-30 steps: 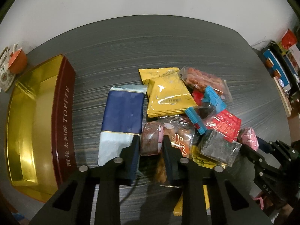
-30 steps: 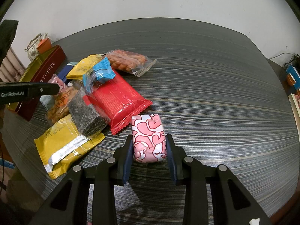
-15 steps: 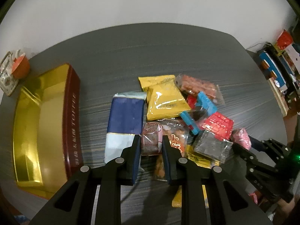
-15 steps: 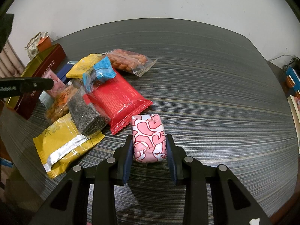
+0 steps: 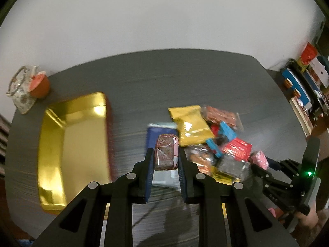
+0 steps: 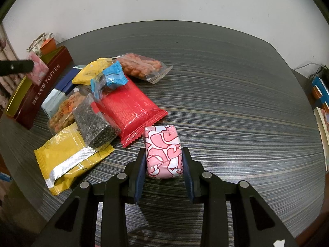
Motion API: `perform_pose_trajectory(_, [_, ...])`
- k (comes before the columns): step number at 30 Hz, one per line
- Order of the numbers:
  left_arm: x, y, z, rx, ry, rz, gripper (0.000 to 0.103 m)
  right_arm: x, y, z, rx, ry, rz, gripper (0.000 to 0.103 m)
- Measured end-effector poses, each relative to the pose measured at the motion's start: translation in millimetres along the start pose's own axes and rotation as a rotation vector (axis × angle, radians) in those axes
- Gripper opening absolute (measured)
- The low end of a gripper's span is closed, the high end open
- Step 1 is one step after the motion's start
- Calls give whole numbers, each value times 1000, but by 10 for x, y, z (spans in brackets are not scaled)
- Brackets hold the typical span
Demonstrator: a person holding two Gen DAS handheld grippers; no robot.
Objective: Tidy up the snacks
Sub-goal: 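Carry the brownish-pink square into the gold tin and open the left gripper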
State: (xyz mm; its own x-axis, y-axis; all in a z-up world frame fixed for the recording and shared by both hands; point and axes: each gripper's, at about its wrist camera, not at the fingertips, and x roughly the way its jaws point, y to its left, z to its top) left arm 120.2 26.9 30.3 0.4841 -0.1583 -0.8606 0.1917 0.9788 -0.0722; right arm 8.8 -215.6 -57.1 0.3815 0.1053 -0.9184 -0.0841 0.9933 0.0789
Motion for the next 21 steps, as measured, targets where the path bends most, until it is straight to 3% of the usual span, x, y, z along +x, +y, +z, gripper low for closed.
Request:
perform_pose_trajectory(9, [-83, 762, 45, -90, -14, 112, 23, 5, 3, 1, -9, 0, -13, 30])
perform_pose_trajectory(21, [288, 1665, -203, -212, 80, 221, 23, 12, 26, 6, -12, 9, -32, 30])
